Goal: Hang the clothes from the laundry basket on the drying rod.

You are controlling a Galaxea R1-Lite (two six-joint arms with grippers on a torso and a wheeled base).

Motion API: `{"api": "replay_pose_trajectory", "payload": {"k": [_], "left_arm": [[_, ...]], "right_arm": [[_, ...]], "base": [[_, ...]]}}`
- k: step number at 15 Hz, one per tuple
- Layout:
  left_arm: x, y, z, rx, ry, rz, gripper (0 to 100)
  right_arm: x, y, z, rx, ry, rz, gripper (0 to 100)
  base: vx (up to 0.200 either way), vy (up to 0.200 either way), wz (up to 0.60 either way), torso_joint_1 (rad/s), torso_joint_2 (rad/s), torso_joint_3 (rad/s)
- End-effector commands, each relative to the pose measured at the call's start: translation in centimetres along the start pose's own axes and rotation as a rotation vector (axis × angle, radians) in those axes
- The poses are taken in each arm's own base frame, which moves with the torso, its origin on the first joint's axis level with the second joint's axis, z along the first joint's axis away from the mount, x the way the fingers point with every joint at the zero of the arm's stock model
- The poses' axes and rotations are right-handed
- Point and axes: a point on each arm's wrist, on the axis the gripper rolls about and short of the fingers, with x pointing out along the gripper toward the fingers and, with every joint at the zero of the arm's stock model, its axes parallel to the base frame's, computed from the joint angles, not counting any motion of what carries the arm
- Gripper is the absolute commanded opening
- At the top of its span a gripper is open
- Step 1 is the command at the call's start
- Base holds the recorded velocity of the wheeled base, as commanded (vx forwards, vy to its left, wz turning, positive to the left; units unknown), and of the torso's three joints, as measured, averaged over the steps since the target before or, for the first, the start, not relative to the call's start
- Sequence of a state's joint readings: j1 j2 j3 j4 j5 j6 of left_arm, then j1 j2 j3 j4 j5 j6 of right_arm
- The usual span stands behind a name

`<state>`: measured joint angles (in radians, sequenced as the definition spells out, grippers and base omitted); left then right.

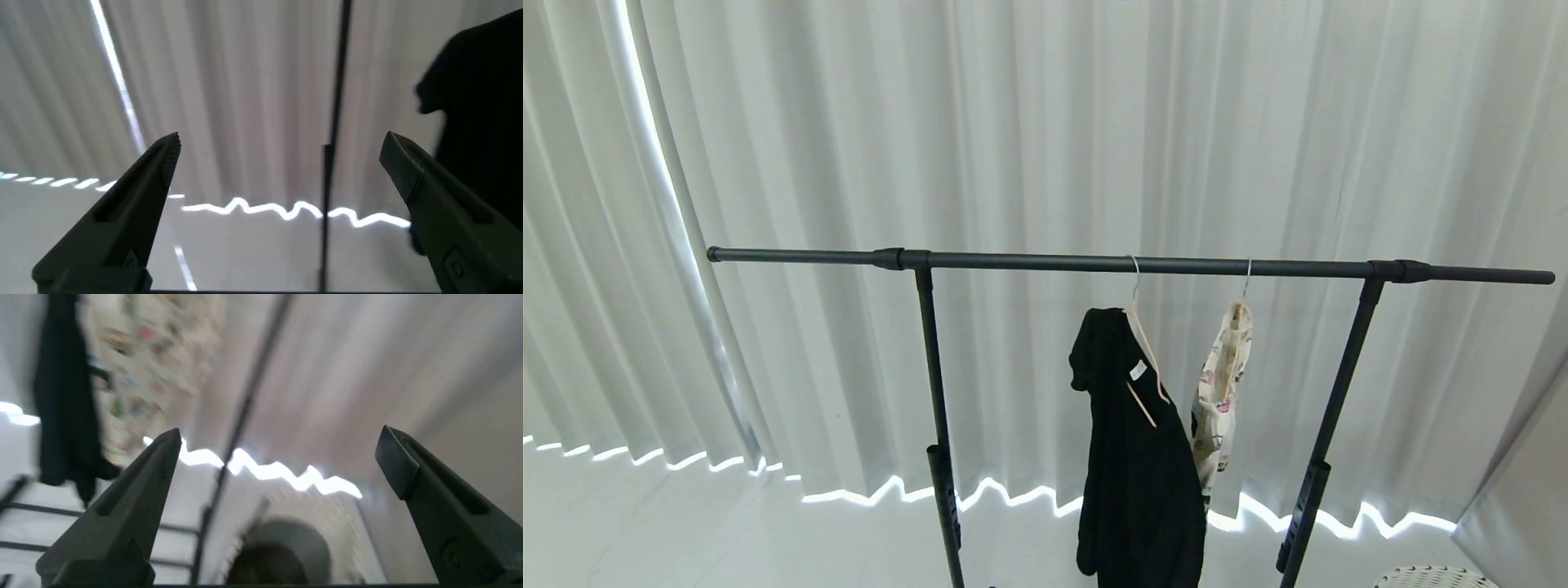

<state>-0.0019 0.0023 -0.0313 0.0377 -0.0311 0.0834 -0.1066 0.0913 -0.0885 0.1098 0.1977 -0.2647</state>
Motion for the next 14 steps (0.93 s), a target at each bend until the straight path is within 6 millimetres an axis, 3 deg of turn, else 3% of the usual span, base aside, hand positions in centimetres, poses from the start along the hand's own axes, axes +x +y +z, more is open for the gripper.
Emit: {"api": "replay_pose_trajectory", "payload": {"k": [1, 6, 10, 14], "left_arm": [[0.01, -0.1, -0.06, -0.011, -0.001, -0.044, 100], [0.01, -0.05, -0.05, -0.016, -0.001, -0.019, 100], [0.02, -0.04, -0.09, -0.057, 0.001, -0.018, 100], [0.01, -0.05, -0.05, -0.057, 0.0, -0.018, 100]], "right_arm": [[0.2, 0.08, -0.42, 0.027, 0.016, 0.015, 100], [0.19, -0.38, -0.64, 0.296, 0.042, -0.214, 100], [0.3, 0.11, -0.6, 0.181, 0.017, 0.013, 100], [0.34, 0.18, -0.64, 0.246, 0.007, 0.041, 100]], "base": [[0.0, 0.0, 0.0, 0.0, 0.0, 0.0], [0.0, 0.0, 0.0, 0.0, 0.0, 0.0], [0.0, 0.0, 0.0, 0.0, 0.0, 0.0], [0.0, 0.0, 0.0, 0.0, 0.0, 0.0]]}}
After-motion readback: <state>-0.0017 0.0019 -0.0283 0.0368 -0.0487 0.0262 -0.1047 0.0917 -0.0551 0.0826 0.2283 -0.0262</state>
